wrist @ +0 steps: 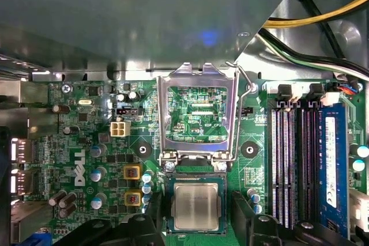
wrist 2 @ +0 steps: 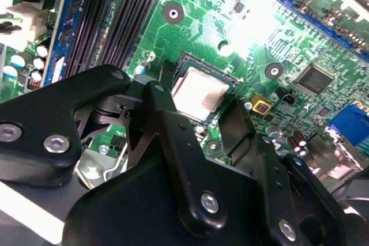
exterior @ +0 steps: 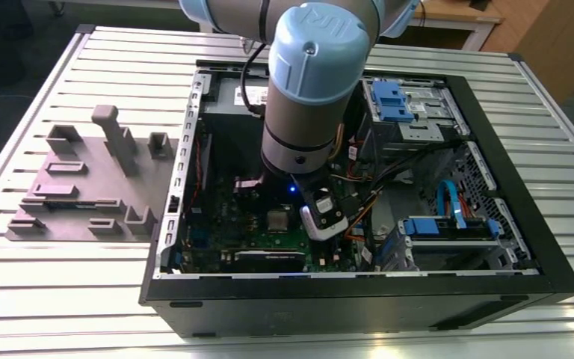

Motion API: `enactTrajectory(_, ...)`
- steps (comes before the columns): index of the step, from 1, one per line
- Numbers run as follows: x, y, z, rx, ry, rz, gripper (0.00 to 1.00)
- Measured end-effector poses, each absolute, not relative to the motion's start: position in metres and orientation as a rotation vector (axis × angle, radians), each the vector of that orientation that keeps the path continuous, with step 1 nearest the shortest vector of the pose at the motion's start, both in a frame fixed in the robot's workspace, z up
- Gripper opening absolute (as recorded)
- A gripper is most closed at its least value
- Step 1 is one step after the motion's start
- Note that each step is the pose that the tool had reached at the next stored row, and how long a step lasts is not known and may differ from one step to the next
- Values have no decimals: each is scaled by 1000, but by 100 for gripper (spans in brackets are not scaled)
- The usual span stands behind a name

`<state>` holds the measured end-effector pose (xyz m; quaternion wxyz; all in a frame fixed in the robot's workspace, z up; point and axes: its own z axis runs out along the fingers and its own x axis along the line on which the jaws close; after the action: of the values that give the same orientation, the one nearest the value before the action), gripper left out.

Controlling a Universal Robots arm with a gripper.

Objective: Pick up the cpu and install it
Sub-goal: 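Place the cpu into insertion slot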

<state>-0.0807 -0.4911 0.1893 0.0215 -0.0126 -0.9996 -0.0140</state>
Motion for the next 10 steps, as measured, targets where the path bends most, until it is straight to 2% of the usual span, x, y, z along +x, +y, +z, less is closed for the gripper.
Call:
enactTrajectory(7, -81, -491, 199, -39, -3098, -44, 57)
enactTrajectory(10, -81, -491, 201, -39, -3098, -44, 38)
